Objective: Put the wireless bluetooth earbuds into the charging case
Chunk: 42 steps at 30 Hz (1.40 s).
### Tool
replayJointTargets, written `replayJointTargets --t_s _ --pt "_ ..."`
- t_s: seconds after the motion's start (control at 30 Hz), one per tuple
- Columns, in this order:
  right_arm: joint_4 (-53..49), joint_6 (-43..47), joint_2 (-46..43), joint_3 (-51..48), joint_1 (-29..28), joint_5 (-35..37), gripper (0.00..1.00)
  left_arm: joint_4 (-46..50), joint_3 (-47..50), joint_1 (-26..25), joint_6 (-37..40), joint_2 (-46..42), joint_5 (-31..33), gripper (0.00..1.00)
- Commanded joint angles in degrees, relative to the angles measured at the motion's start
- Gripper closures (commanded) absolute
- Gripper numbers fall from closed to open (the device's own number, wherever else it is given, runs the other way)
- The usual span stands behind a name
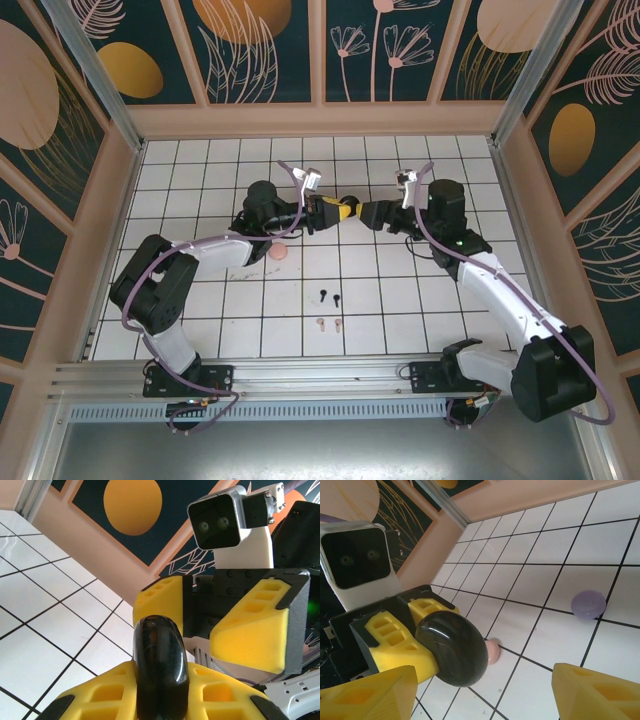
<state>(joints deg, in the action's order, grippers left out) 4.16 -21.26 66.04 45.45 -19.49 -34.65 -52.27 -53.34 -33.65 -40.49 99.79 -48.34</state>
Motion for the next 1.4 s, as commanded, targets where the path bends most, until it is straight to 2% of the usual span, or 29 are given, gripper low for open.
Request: replayJointTargets --t_s 0.0,0.33,0.57,0.7,0.83,1.07,1.37 --pt "2.7 1.2 1.2 1.4 -0.4 -1.7 0.29 -0.4 -2.1 0.3 1.1 -1.3 -2.0 1.0" --pt "3.2 1.0 4.8 2.1 -0.7 2.1 0.34 -0.2 -3.6 0.4 0.9 -1.3 -3.3 1.0" --pt "2.8 -1.1 7.9 1.0 2.1 8.0 0.43 -0.5 -2.9 0.3 0.9 -3.8 -4.0 1.0" --pt "1.9 -1.2 7.1 0.5 3.6 7.9 0.43 -0.3 -2.7 0.3 1.2 -4.5 -3.8 1.0" --pt "1.0 -0.8 2.7 -0.9 4.3 5.2 0.43 -0.5 -2.7 0.3 1.4 -4.4 -3.8 1.0" --pt "3.7 -0.4 -2.5 -2.2 4.5 -7.3 0.43 -0.7 -2.7 0.3 0.9 -3.7 -5.1 1.0" --pt "4.4 -0.8 -0.1 0.6 2.7 -8.9 0.52 -1.0 -3.1 0.3 0.1 -3.3 -5.2 1.0"
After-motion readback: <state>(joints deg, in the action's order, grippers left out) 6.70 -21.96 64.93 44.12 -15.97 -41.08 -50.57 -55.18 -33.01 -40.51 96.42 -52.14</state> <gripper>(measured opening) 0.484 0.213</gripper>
